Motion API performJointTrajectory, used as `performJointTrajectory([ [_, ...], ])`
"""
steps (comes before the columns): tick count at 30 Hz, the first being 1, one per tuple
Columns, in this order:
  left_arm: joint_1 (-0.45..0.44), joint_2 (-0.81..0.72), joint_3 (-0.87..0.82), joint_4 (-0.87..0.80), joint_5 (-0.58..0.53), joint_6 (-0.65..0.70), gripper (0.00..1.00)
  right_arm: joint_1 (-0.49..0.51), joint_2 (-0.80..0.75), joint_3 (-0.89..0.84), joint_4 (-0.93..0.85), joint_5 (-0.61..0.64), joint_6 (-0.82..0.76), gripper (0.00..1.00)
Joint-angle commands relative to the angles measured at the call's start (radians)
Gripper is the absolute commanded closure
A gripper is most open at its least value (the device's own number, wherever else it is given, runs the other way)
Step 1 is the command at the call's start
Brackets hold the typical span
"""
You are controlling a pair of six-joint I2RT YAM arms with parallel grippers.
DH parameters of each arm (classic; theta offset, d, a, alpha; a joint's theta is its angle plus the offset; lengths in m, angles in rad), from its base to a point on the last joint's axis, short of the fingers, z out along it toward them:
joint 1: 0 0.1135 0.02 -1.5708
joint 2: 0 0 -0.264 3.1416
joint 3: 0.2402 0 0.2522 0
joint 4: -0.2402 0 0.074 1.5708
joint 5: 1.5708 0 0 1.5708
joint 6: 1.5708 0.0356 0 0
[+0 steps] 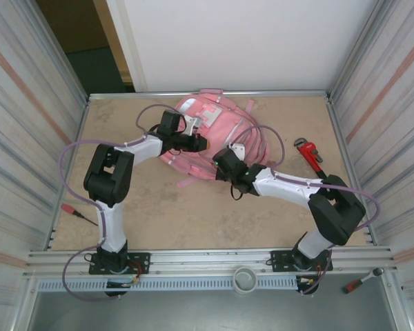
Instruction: Pack the student bag
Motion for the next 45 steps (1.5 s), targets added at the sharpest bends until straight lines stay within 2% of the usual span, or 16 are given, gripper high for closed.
performJointTrajectory([
  [1, 0.038, 0.045, -0.053, -0.084, -0.104, 0.024, 1.00, -0.012, -0.045, -0.063, 0.121, -0.091, -0.114, 1.00],
  [3, 0.038, 0.043, -0.052, -0.079, -0.095, 0.018, 1.00, -0.021, -0.030, -0.045, 0.149, -0.176, -0.177, 0.96],
  [5, 0.038, 0.042, -0.052, -0.079, -0.094, 0.017, 1.00, -0.026, -0.005, -0.010, 0.139, -0.245, -0.234, 0.82],
  [7, 0.038, 0.040, -0.051, -0.078, -0.090, 0.017, 1.00, -0.036, 0.016, 0.004, 0.152, -0.305, -0.262, 0.73],
  [11, 0.038, 0.036, -0.050, -0.079, -0.090, 0.017, 1.00, -0.035, 0.065, 0.041, 0.125, -0.268, -0.284, 0.69],
  [19, 0.038, 0.034, -0.044, -0.080, -0.087, 0.017, 1.00, 0.017, 0.164, 0.139, 0.010, -0.060, -0.368, 0.71],
  [29, 0.037, 0.031, -0.044, -0.080, -0.084, 0.017, 1.00, 0.048, 0.197, 0.163, 0.060, 0.044, -0.383, 0.82],
  [40, 0.037, 0.030, -0.046, -0.079, -0.079, 0.015, 1.00, 0.060, 0.258, 0.181, 0.109, 0.089, -0.402, 0.82],
  [42, 0.037, 0.032, -0.047, -0.078, -0.081, 0.015, 1.00, 0.059, 0.257, 0.171, 0.125, 0.096, -0.409, 0.86],
  [45, 0.037, 0.035, -0.044, -0.083, -0.089, 0.017, 1.00, 0.060, 0.238, 0.141, 0.167, 0.076, -0.418, 0.97],
])
